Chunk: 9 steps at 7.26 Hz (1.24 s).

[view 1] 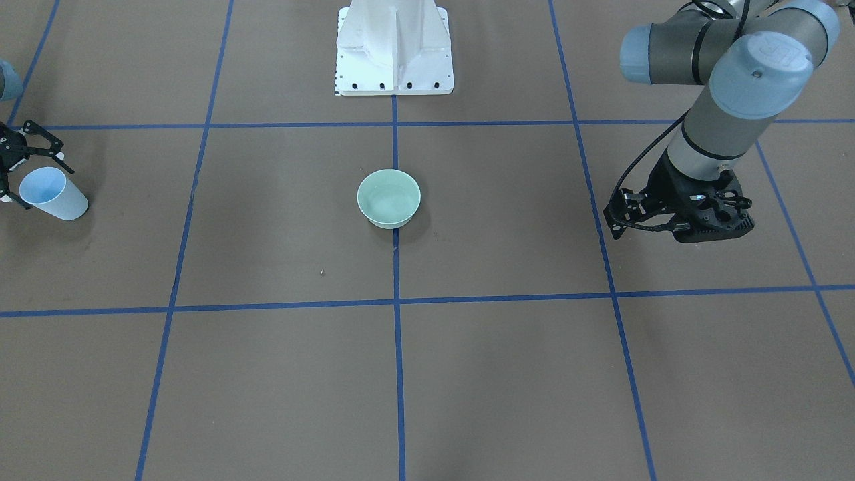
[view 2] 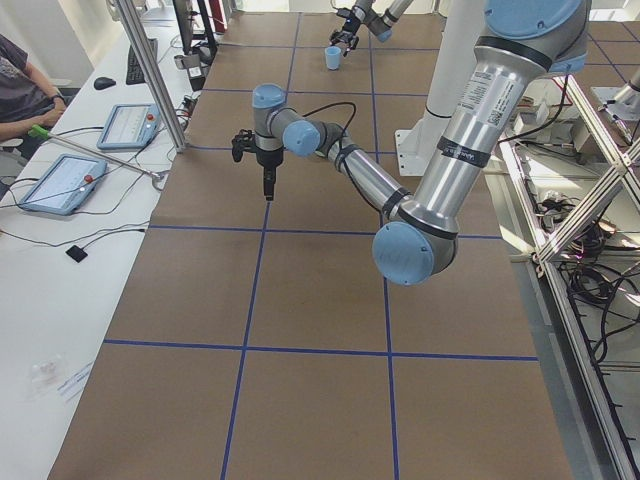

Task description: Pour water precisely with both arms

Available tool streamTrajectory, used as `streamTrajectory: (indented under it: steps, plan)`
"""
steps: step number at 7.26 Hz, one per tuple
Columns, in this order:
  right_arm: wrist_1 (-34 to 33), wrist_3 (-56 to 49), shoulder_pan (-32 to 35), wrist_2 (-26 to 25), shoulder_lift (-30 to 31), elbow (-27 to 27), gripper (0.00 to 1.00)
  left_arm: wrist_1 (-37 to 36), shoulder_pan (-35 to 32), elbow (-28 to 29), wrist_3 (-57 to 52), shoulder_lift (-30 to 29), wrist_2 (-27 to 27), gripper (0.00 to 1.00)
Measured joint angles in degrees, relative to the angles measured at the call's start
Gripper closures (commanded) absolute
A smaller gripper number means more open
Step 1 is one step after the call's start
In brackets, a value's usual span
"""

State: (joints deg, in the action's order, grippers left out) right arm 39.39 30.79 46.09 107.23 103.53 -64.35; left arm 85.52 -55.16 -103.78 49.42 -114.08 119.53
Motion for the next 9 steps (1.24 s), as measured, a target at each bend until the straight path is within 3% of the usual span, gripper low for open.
streamTrajectory:
  steps: [6, 9]
  plan:
    - [3.86, 7.74, 3.03, -0.07, 3.09, -0.39, 0.01, -0.32, -0.18, -0.75, 0.06, 0.01, -0.08, 0.00]
    - [1.08, 9.70, 6.57, -1.95, 2.05, -0.26, 0.01, -0.38, -0.70, -0.72, -1.80, 0.46, -0.07, 0.00]
